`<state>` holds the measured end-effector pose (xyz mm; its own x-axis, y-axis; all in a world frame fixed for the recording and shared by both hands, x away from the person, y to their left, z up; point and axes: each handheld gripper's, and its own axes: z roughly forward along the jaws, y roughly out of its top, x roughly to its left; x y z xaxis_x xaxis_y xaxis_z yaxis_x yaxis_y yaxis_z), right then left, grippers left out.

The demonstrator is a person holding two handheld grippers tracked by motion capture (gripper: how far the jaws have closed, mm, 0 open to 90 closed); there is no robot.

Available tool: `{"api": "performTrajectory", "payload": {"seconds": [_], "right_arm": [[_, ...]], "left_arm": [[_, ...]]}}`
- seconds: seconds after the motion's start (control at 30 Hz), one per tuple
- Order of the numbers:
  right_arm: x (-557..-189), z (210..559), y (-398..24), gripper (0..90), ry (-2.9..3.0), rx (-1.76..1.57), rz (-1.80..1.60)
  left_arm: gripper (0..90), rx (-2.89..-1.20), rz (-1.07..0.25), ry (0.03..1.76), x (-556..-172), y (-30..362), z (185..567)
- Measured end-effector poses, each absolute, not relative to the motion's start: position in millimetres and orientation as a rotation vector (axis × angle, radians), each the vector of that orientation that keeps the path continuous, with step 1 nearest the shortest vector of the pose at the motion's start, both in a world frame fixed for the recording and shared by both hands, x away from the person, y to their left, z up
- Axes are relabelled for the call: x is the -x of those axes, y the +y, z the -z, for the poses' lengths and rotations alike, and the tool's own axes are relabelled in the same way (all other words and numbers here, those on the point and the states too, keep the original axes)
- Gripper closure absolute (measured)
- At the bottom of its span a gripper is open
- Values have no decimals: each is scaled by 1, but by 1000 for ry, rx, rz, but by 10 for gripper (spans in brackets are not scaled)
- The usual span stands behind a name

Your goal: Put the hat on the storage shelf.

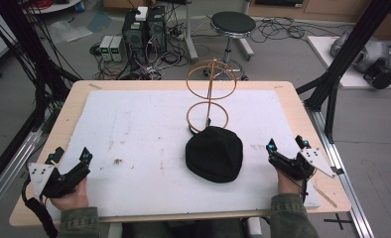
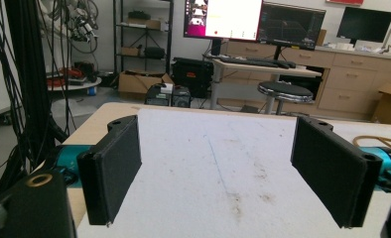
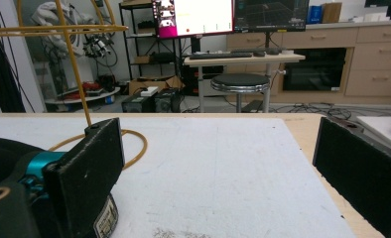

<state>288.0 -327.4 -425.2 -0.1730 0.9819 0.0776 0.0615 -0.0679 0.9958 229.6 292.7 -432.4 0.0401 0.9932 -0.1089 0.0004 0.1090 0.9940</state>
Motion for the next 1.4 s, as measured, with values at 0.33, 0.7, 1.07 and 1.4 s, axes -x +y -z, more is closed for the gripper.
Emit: {"api": "performTrajectory", "payload": {"seconds": [0.33,0.7,1.07,1.4], "right_arm": [[-288,425,-328,49,1339,-1214,-1370],[-288,425,-328,49,1338,-1213,-1371],[-288,424,-322,49,1375,-1170,-1405],[-290,417,-314,49,1461,-1118,-1468]], "left_arm": [[199,-1148,-1096,1217,-229,292,432],[199,-1150,-1096,1220,-229,292,432],[204,-1150,-1098,1226,-230,293,433],[207,-1142,-1098,1228,-230,296,433]]}}
